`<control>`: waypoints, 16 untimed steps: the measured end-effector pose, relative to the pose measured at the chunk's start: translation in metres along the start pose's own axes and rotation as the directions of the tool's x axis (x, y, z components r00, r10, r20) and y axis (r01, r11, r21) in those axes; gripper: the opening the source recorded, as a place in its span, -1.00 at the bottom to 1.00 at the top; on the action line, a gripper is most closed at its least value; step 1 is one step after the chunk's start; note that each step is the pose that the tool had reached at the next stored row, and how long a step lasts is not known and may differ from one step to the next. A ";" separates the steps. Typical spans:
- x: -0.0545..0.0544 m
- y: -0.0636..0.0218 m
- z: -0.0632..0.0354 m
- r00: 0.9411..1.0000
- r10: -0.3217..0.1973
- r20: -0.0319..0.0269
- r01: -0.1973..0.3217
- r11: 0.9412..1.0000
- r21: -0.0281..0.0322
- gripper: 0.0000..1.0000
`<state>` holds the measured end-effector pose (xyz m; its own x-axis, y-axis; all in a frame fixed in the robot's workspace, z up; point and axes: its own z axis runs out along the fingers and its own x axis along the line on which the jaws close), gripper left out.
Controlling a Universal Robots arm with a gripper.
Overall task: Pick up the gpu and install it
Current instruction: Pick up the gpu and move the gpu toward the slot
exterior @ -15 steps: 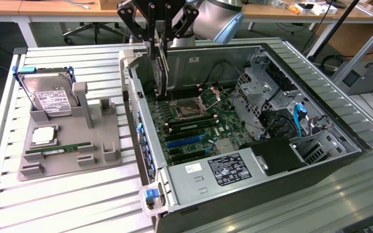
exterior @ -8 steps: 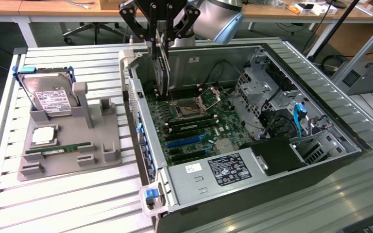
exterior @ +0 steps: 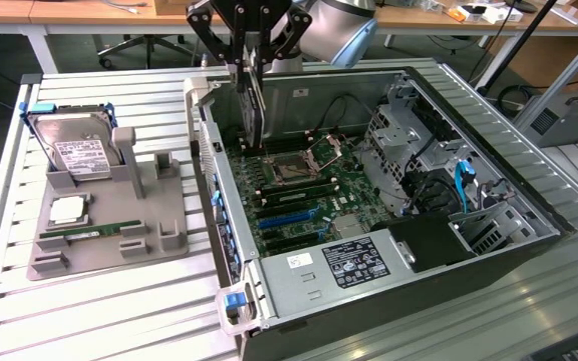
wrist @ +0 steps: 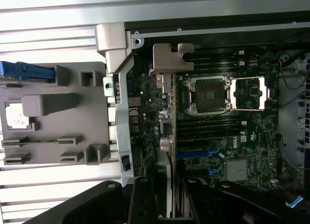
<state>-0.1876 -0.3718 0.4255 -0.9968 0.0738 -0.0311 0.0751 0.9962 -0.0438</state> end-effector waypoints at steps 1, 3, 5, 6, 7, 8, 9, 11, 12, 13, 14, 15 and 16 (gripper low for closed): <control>0.000 0.0000 0.0000 1.000 0.000 0.000 0.000 1.000 0.000 -0.47; -0.001 0.0001 0.0001 1.000 0.000 0.000 0.000 1.000 0.000 -0.47; -0.001 0.0001 0.0001 1.000 0.000 0.000 0.000 1.000 0.000 -0.47; -0.002 0.0001 0.0002 1.000 0.000 0.000 0.000 1.000 0.000 -0.47; -0.002 0.0001 0.0002 1.000 0.000 0.000 0.000 1.000 0.000 -0.47; -0.002 0.0001 0.0002 1.000 0.000 0.000 0.000 1.000 0.000 -0.47; -0.002 0.0001 0.0002 1.000 0.000 0.000 0.000 1.000 0.000 -0.47; -0.003 0.0002 0.0002 1.000 0.000 0.000 0.000 1.000 0.000 -0.47; -0.003 0.0002 0.0002 1.000 0.000 0.000 0.000 1.000 0.000 -0.47; -0.003 0.0002 0.0003 1.000 0.000 0.000 0.000 1.000 0.000 -0.47; -0.003 0.0002 0.0003 1.000 0.000 0.000 0.000 1.000 0.000 -0.47; -0.004 0.0002 0.0003 1.000 0.000 0.000 0.000 1.000 0.000 -0.47; -0.004 0.0003 0.0004 1.000 0.000 0.000 0.000 1.000 0.000 -0.47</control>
<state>-0.1837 -0.3718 0.4252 -0.9968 0.0738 -0.0311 0.0751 0.9962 -0.0441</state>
